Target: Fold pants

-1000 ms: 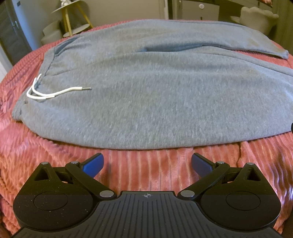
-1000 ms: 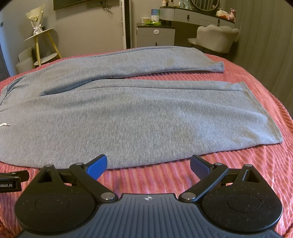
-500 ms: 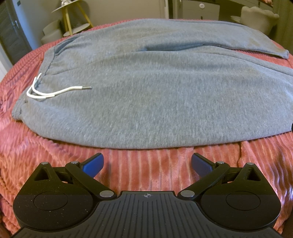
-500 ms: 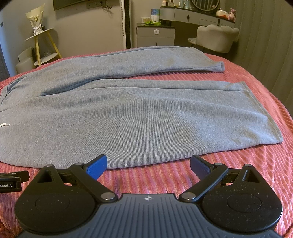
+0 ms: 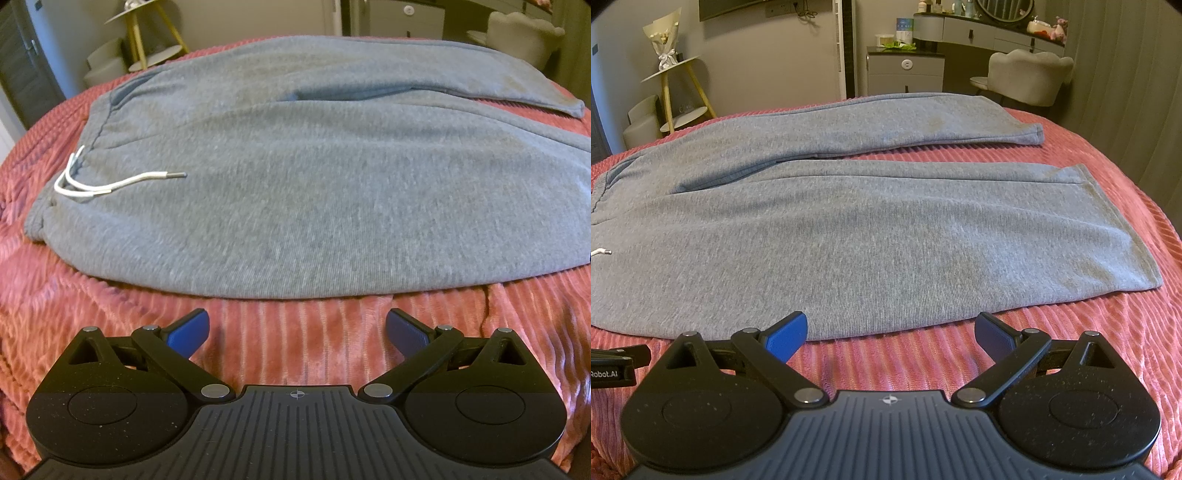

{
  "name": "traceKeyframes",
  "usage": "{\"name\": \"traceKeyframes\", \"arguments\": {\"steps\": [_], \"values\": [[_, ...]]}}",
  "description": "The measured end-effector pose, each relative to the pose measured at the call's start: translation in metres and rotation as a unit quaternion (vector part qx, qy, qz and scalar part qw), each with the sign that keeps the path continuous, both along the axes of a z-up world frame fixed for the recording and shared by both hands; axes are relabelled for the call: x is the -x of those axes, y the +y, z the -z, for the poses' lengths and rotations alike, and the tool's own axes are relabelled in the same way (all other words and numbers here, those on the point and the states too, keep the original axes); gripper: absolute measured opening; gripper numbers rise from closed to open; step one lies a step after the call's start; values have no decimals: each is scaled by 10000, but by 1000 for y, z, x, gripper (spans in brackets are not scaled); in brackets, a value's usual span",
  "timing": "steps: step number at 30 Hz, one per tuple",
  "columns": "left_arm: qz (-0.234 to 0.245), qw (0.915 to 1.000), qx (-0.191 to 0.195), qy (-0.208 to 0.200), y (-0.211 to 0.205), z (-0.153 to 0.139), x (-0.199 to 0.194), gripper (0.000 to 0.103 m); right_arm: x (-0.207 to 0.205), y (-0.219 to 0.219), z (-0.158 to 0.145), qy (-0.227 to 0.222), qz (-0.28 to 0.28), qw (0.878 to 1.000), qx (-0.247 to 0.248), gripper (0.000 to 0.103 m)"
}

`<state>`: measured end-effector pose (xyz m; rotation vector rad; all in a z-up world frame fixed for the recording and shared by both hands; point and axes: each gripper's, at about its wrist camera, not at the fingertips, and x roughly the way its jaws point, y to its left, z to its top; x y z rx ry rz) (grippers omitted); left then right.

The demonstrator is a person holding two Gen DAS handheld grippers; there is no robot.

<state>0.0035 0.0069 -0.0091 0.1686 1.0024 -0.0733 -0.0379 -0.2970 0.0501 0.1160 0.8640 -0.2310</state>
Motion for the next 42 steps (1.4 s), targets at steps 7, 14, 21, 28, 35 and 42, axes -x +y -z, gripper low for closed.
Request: {"name": "traceKeyframes", "arguments": {"steps": [7,14,21,28,35,42], "values": [[-26,10000,-37,34,-2,0,-2,103,0,-1,-1,-1,-6,10000,-5,97],[-27,10000,-40,41,-2,0,-3,103,-1,0,0,8,-19,10000,6,97],[-28,10000,-71,29,-2,0,-3,103,-2,0,1,7,-33,10000,-1,97],[-43,9999,-95,52,-2,0,-4,103,-2,0,2,7,-35,10000,-4,97],[-40,9999,-114,56,-3,0,-4,103,-2,1,2,6,-49,10000,-18,97],[-41,9999,-109,56,-2,-1,-4,103,-3,1,2,10,-79,10000,-26,97]]}}
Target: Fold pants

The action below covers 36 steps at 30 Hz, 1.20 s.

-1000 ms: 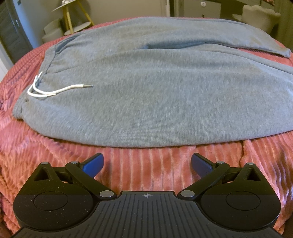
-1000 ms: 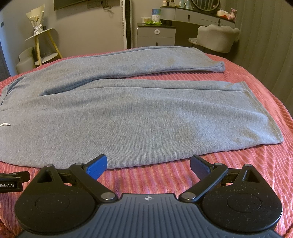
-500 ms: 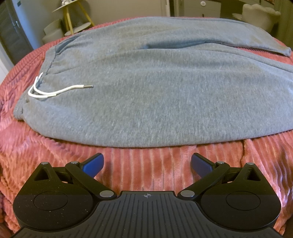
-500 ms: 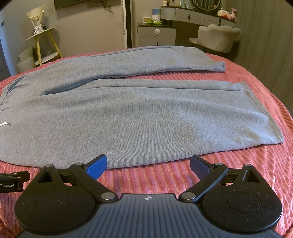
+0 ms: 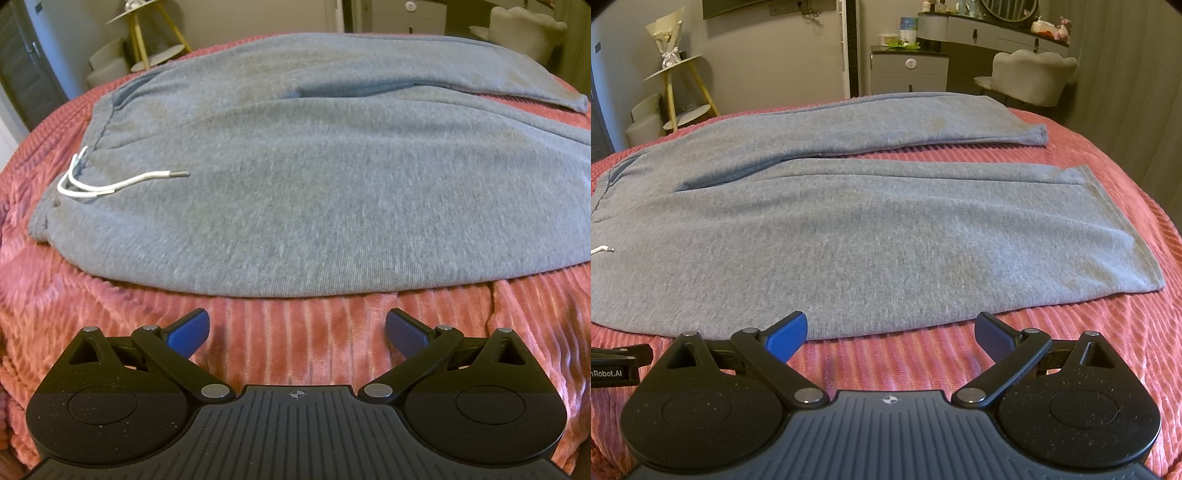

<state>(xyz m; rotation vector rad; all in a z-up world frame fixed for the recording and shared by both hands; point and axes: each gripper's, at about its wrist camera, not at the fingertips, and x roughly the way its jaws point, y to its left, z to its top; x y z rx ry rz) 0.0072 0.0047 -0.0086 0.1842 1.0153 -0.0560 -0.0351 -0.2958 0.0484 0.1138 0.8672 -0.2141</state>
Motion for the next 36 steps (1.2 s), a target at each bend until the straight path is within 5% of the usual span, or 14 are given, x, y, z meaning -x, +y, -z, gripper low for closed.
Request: {"name": "traceKeyframes", "arguments": {"steps": [12,21,25,29,36], "values": [[-122,9998,126,-32,3,-10,-3,103,3,-12,-2,-121,26,9991,-408,97],[-448,9983,123,-345,-10,-49,-34,103,-6,-57,-2,-537,145,9810,-1857,97],[-1040,9909,523,-671,-17,-69,-78,103,-54,-72,-19,-447,34,9893,-1390,97],[-1410,9797,988,-1025,-7,-51,-103,103,-130,-95,-41,-388,269,9906,-1286,97],[-1780,9717,695,-1386,19,-8,-140,103,-294,-140,-39,-203,850,9887,-1220,95]]}}
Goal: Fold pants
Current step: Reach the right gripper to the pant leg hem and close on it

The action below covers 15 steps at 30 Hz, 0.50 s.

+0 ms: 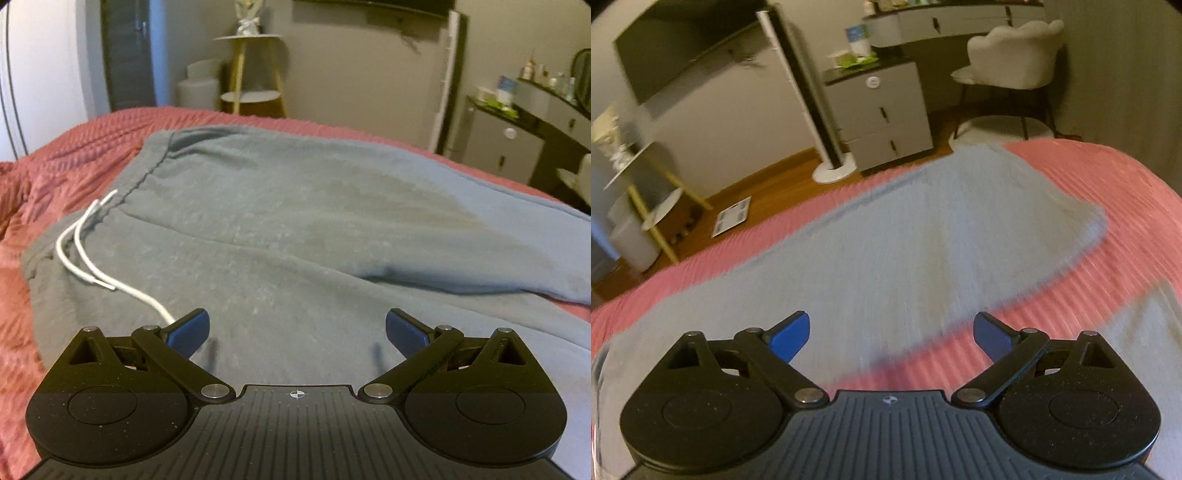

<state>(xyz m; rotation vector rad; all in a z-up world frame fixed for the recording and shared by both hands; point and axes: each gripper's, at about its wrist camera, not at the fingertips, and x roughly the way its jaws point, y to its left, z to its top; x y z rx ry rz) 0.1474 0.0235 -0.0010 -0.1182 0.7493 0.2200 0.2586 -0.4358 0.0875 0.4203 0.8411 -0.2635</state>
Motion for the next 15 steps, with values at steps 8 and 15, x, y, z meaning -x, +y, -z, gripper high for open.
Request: {"name": "traceKeyframes", "arguments": {"steps": [8,15], "values": [[521,9985,-146,-116,-21,36,-24,103,-161,-19,57,516,782,9939,-587,53],[652,9969,-67,-435,-22,45,-27,103,-219,-39,85,667,1471,9858,-449,53]]}}
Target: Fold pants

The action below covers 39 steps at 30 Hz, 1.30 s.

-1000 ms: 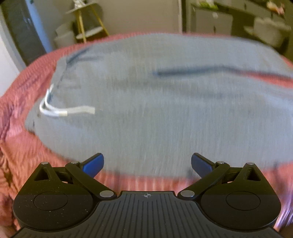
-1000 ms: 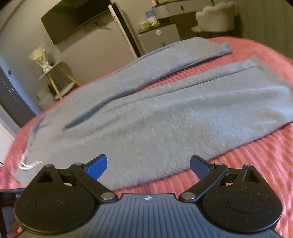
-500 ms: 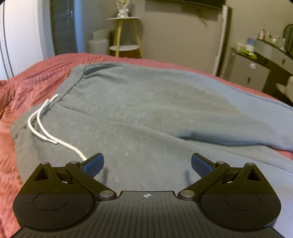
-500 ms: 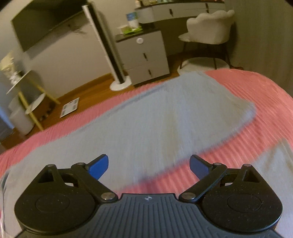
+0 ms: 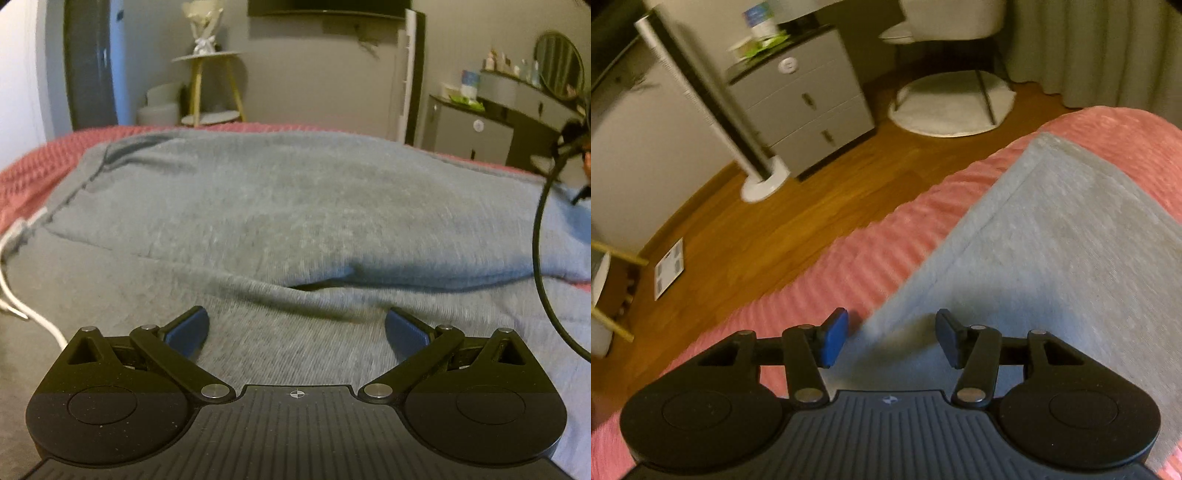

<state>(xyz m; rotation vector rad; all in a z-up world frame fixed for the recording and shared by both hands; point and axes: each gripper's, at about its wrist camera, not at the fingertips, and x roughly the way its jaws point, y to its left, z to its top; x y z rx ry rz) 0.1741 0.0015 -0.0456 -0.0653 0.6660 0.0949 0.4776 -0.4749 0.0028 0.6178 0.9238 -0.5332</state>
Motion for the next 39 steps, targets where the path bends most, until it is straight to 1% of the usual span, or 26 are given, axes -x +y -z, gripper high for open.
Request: {"name": "traceKeyframes", "arguments": {"steps": [3,4,5,7,8,11,13,15,16,19,20,21,22,23,24,26,27,28,29,30,31,32,33,34,36,39], "values": [[7,10000,2,-13,-1,2,1,103,-8,-12,6,-25,166,9998,-72,52],[10,10000,-24,-18,-3,1,3,103,-10,-15,10,37,212,9997,-148,48],[15,10000,-21,-22,-3,1,3,103,-10,-17,13,93,252,9995,-179,34],[46,10000,30,-7,0,1,2,103,-7,-18,15,224,243,9994,47,12],[70,10000,50,4,2,1,2,103,-1,-16,15,162,82,9998,99,6],[197,9998,34,37,6,0,2,103,31,-18,6,-167,-154,9997,72,4],[208,9998,66,36,8,-2,4,103,71,-21,-10,-542,-330,9980,41,3],[102,9999,86,36,12,-4,5,103,126,-19,-27,-818,-508,9953,118,3],[13,10000,85,38,14,-6,5,103,160,-18,-34,-965,-591,9935,140,3],[-222,9997,115,11,23,-12,9,103,279,-7,-45,-1047,-766,9913,231,3],[-286,9995,148,-13,26,-15,12,103,314,-2,-42,-1002,-744,9919,222,3],[-353,9991,209,-53,30,-20,15,103,347,2,-38,-835,-698,9940,145,3],[-391,9988,277,-85,33,-23,19,103,381,5,-29,-702,-627,9956,-35,3],[-418,9984,359,-120,35,-26,22,103,410,12,-17,-475,-638,9967,-162,2],[-433,9979,458,-160,38,-30,26,103,434,19,-5,-182,-678,9975,-110,0],[-444,9974,539,-182,41,-35,30,103,460,25,10,231,-662,9972,274,0],[-457,9974,519,-178,40,-38,33,103,468,24,10,251,-575,9968,488,1],[-453,9977,480,-182,39,-42,35,103,472,20,5,80,-443,9977,510,5],[-430,9978,460,-195,38,-44,37,103,473,16,-1,-154,-369,9982,457,6],[-418,9978,467,-219,38,-46,40,103,472,12,-6,-398,-332,9977,448,11],[-414,9977,472,-248,38,-48,41,103,468,7,-11,-589,-292,9964,542,27],[-415,9978,450,-266,38,-49,42,103,462,3,-12,-595,-220,9959,647,46],[-427,9980,390,-254,36,-49,42,103,457,-1,-12,-488,-51,9963,710,51],[-441,9982,323,-233,36,-49,42,103,454,-4,-12,-422,97,9968,674,52],[-447,9986,221,-193,36,-49,40,103,454,-14,-7,-342,378,9982,308,52],[-340,9989,336,-33,40,-49,36,103,473,-21,12,-619,878,9920,-656,52]]}}
